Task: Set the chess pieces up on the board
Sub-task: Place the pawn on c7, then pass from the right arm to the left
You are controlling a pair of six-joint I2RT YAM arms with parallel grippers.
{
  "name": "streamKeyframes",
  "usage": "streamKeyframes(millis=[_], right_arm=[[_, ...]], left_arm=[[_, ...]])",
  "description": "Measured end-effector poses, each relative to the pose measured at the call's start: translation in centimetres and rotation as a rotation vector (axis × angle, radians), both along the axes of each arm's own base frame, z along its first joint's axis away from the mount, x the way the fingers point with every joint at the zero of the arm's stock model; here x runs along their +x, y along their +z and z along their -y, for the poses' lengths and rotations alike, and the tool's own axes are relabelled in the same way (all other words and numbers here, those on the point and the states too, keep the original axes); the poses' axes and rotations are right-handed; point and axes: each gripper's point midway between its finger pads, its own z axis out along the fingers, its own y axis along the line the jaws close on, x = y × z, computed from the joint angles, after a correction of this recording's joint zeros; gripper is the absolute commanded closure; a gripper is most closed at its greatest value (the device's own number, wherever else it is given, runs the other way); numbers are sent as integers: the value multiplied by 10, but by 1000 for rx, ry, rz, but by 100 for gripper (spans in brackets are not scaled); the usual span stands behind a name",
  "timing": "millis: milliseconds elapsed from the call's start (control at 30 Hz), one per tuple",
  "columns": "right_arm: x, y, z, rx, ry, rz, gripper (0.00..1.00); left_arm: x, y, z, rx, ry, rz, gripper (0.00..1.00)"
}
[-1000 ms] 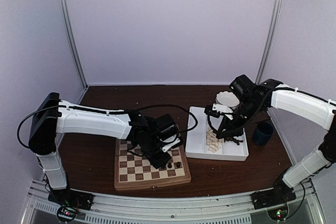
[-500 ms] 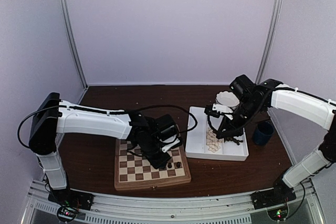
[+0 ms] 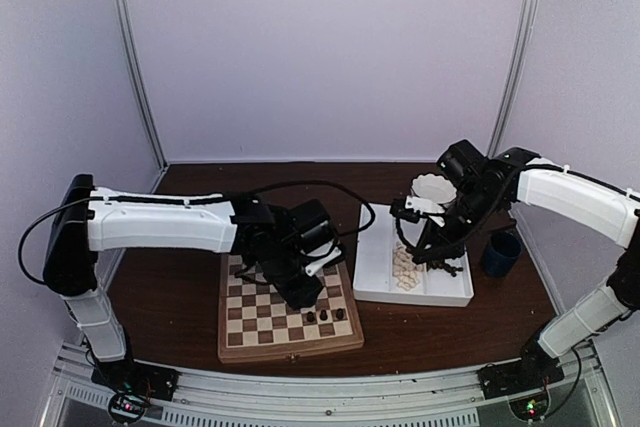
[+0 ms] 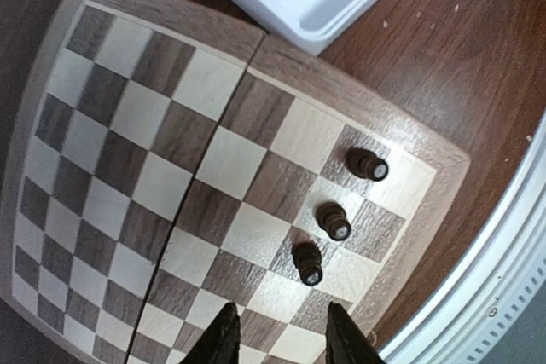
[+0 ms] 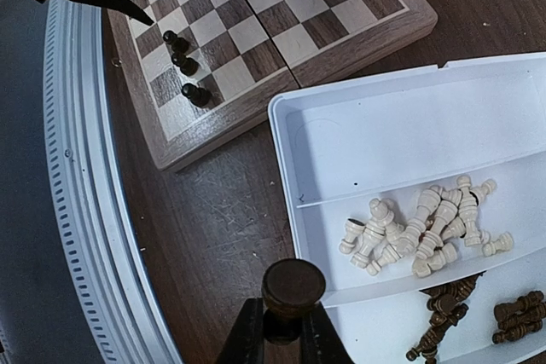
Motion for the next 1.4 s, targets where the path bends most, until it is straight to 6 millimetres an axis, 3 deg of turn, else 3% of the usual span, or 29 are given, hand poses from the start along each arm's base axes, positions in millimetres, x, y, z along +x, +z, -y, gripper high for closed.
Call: streamKeyframes(millis=[133, 300, 400, 500, 700, 1033, 1400], right_arm=[[2, 20, -7, 31, 13, 12, 90], [5, 44, -27, 66, 61, 41, 90], [6, 51, -41, 74, 96, 49, 90], [7, 52, -55, 70, 129, 43, 90], [3, 50, -72, 62, 178, 32, 90], [-7, 54, -80, 62, 216, 31, 90], [-12, 53, -79, 54, 222, 14, 90]], left_arm=[[10, 52, 7, -136, 20, 42, 57], [36, 129, 36, -525, 98, -15, 53], [52, 155, 52, -702, 120, -97, 53], [55, 156, 70, -786, 112, -193, 53], [40, 139, 94, -827, 63, -367, 56], [32, 146, 102, -869, 33, -450, 69], [35, 140, 106, -876, 49, -495, 87]])
